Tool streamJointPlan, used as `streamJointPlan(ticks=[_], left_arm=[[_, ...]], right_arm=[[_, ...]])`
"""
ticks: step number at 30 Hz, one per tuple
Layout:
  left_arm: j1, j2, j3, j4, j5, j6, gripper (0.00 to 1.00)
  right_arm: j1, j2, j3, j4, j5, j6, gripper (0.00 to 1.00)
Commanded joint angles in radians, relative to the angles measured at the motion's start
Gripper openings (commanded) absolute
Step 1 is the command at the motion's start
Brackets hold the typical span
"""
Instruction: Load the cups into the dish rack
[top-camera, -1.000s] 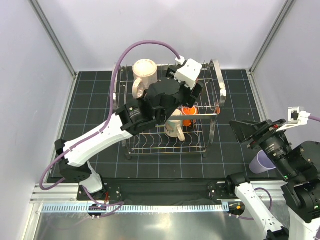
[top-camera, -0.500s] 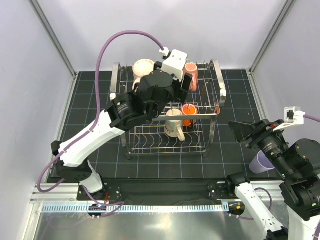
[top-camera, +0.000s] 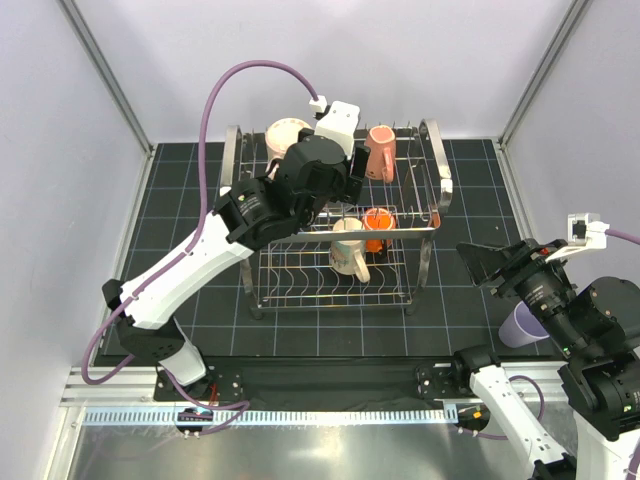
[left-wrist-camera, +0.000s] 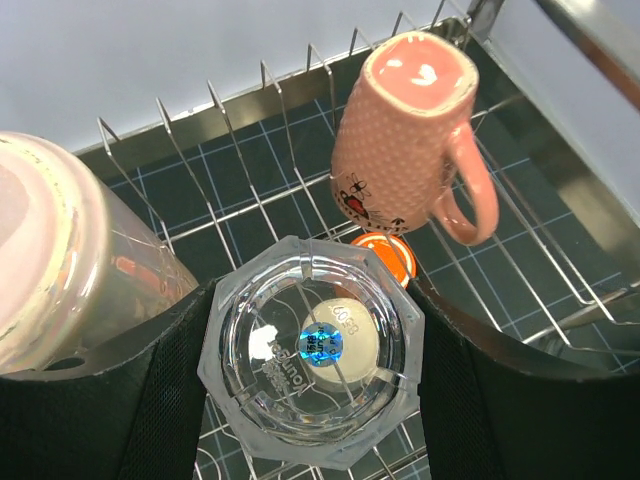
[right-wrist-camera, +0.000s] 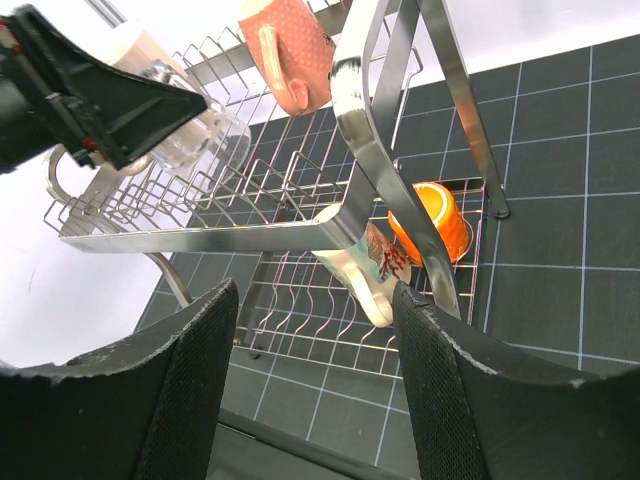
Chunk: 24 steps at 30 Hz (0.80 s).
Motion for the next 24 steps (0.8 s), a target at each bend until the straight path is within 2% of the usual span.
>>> streamJointPlan(ticks=[1, 4, 6, 8, 9, 12, 24], left_arm=[[0.021, -0.036, -0.023, 0.024, 0.038, -0.047, 0.04], [0.024, -0.039, -0.031, 0.027, 0.050, -0.059, 0.13], [0.025, -0.039, -0.029, 0.026, 0.064, -0.061, 0.26], [0.025, -0.039, -0.029, 0.021, 0.067, -0.064, 0.34], [0.025, -0.042, -0.033, 0.020, 0.067, -0.064, 0.43], [0.025, -0.053, -0.037, 0.018, 0.071, -0.064, 0.57], [0.028, -0.064, 0.006, -0.006, 0.090, -0.062, 0.83]], right_arm=[[0.004, -0.002, 0.003, 0.006, 0.005, -0.013, 0.65], [0.004, 0.001, 0.000, 0.003, 0.004, -0.016, 0.65], [0.004, 0.004, -0.008, 0.003, 0.004, -0.019, 0.65], [0.006, 0.010, -0.016, 0.003, -0.001, -0.017, 0.65], [0.004, 0.015, -0.022, 0.006, -0.001, -0.019, 0.65], [0.006, 0.015, -0.031, 0.012, -0.007, -0.017, 0.65], [0.006, 0.033, -0.022, -0.013, 0.002, -0.032, 0.65]])
